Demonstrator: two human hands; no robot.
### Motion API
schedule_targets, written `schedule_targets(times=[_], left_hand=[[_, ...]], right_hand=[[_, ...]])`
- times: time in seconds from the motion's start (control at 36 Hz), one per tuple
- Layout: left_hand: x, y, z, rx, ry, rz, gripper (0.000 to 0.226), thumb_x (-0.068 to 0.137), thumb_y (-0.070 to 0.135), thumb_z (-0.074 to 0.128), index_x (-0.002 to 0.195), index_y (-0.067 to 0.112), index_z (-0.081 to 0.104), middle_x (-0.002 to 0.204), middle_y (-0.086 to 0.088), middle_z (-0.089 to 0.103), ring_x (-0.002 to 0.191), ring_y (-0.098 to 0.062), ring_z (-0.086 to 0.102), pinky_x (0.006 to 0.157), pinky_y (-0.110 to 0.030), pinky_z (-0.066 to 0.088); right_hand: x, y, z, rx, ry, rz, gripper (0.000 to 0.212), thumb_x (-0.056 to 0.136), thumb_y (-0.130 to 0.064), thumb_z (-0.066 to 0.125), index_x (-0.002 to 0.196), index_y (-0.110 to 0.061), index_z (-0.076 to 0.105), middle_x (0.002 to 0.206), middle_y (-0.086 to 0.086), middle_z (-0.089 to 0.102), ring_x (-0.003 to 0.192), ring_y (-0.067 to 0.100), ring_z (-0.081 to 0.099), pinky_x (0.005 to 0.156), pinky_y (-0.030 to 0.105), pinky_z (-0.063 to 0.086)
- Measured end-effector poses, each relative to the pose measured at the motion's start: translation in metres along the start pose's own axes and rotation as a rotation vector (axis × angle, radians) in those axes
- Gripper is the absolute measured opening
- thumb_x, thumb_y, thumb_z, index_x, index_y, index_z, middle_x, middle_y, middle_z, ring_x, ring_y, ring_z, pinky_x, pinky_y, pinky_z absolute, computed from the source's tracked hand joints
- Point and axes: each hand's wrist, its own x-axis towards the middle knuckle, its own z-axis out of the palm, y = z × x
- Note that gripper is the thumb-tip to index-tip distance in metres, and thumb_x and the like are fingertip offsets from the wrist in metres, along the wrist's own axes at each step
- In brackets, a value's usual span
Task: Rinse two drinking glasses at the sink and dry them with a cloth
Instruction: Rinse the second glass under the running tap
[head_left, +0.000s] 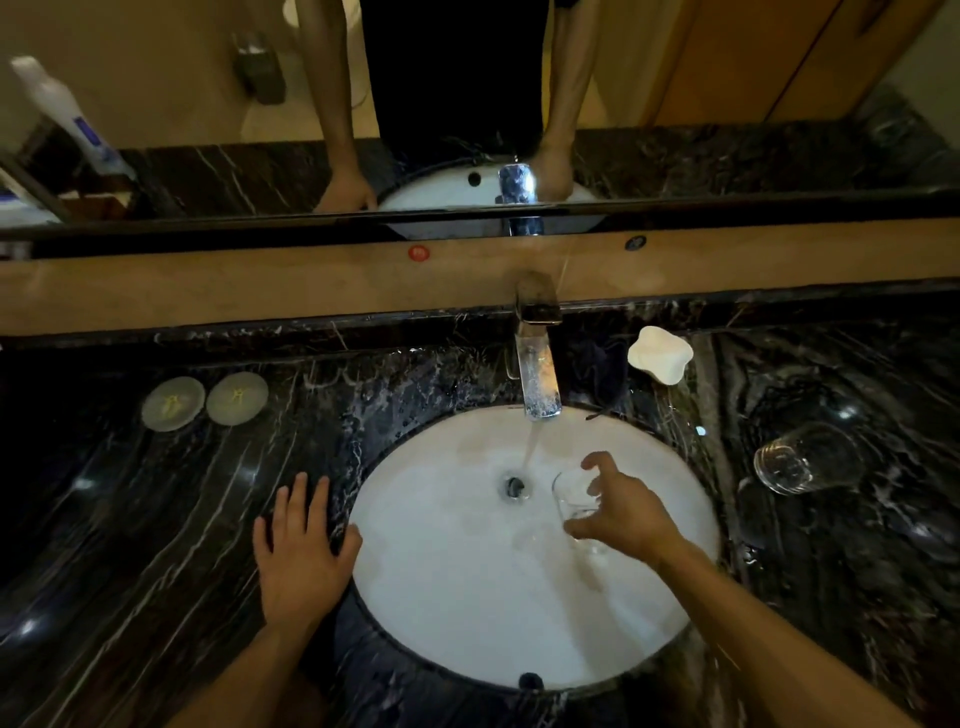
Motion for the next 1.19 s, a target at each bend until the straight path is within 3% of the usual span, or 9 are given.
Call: schedule_targets(times=[0.11, 0.19, 0.31, 0.44, 0.53, 0.72, 0.83, 0.97, 1.19], left_hand=[[0.012, 0.028, -0.017, -0.044, 0.024, 0.076, 0.076, 0.085, 0.058, 0.031, 0.146, 0.014, 0.046, 0.157, -0.013, 0.035, 0.142, -0.033, 0.036, 0.118, -0.057, 0.015], [0.035, 0.073, -0.038, -0.102, 0.036, 0.287, 0.067, 0.091, 0.052, 0.038, 0.146, 0.016, 0.047, 0.153, -0.008, 0.043, 0.139, -0.027, 0.042, 0.118, -0.052, 0.02], [0.07, 0.149, -0.074, -0.233, 0.174, 0.646, 0.059, 0.094, 0.031, 0.063, 0.148, 0.015, 0.044, 0.15, -0.006, 0.047, 0.135, -0.026, 0.048, 0.11, -0.049, 0.039], [0.094, 0.216, -0.107, -0.162, 0.264, 0.843, 0.064, 0.097, 0.035, 0.056, 0.154, 0.019, 0.033, 0.159, -0.004, 0.034, 0.141, -0.023, 0.039, 0.111, -0.038, 0.034], [0.097, 0.226, -0.107, -0.064, 0.199, 0.848, 0.062, 0.098, 0.036, 0.052, 0.155, 0.023, 0.03, 0.161, 0.001, 0.032, 0.146, -0.021, 0.032, 0.117, -0.043, 0.032], [0.089, 0.22, -0.094, -0.061, 0.13, 0.805, 0.068, 0.091, 0.026, 0.054, 0.154, 0.02, 0.03, 0.162, 0.0, 0.03, 0.147, -0.021, 0.03, 0.113, -0.047, 0.037], [0.077, 0.216, -0.081, -0.082, 0.107, 0.752, 0.074, 0.091, 0.03, 0.054, 0.157, 0.024, 0.02, 0.165, 0.004, 0.018, 0.15, -0.02, 0.023, 0.114, -0.045, 0.036], [0.068, 0.214, -0.071, -0.059, 0.075, 0.706, 0.081, 0.092, 0.028, 0.054, 0.159, 0.025, 0.008, 0.167, 0.006, 0.005, 0.152, -0.02, 0.015, 0.116, -0.046, 0.033], [0.051, 0.222, -0.066, -0.076, 0.09, 0.63, 0.083, 0.092, 0.03, 0.054, 0.159, 0.02, 0.005, 0.167, 0.002, 0.0, 0.153, -0.02, 0.006, 0.121, -0.047, 0.022]], right_hand=[[-0.016, 0.006, 0.007, 0.261, 0.163, -0.011, 0.081, 0.059, -0.043, 0.087, 0.117, -0.045, 0.031, 0.106, -0.01, 0.059, 0.09, 0.013, 0.06, 0.071, 0.03, 0.048], [-0.022, 0.006, 0.005, 0.342, 0.182, -0.013, 0.081, 0.059, -0.038, 0.089, 0.117, -0.045, 0.033, 0.107, -0.008, 0.06, 0.092, 0.013, 0.06, 0.068, 0.027, 0.045], [-0.028, 0.006, 0.001, 0.357, 0.186, -0.038, 0.082, 0.06, -0.034, 0.09, 0.122, -0.038, 0.037, 0.109, -0.004, 0.06, 0.098, 0.019, 0.062, 0.072, 0.03, 0.05], [-0.036, 0.006, -0.001, 0.387, 0.205, -0.052, 0.082, 0.06, -0.034, 0.09, 0.122, -0.039, 0.037, 0.109, -0.004, 0.061, 0.098, 0.02, 0.063, 0.076, 0.031, 0.052], [-0.04, 0.006, -0.001, 0.386, 0.203, -0.06, 0.082, 0.059, -0.036, 0.091, 0.121, -0.041, 0.037, 0.109, -0.004, 0.061, 0.098, 0.019, 0.063, 0.076, 0.031, 0.052], [-0.048, 0.01, -0.002, 0.435, 0.232, -0.066, 0.082, 0.059, -0.034, 0.091, 0.121, -0.043, 0.037, 0.11, -0.008, 0.06, 0.098, 0.015, 0.061, 0.068, 0.023, 0.049], [-0.05, 0.013, -0.005, 0.45, 0.243, -0.079, 0.083, 0.058, -0.034, 0.091, 0.121, -0.043, 0.038, 0.111, -0.007, 0.062, 0.102, 0.014, 0.06, 0.077, 0.029, 0.052], [-0.054, 0.018, -0.004, 0.453, 0.25, -0.08, 0.086, 0.056, -0.036, 0.092, 0.121, -0.044, 0.036, 0.11, -0.008, 0.063, 0.101, 0.013, 0.061, 0.079, 0.025, 0.05], [-0.071, 0.037, -0.004, 0.521, 0.312, -0.046, 0.088, 0.052, -0.035, 0.093, 0.12, -0.046, 0.038, 0.109, -0.014, 0.062, 0.102, 0.011, 0.061, 0.084, 0.025, 0.049]])
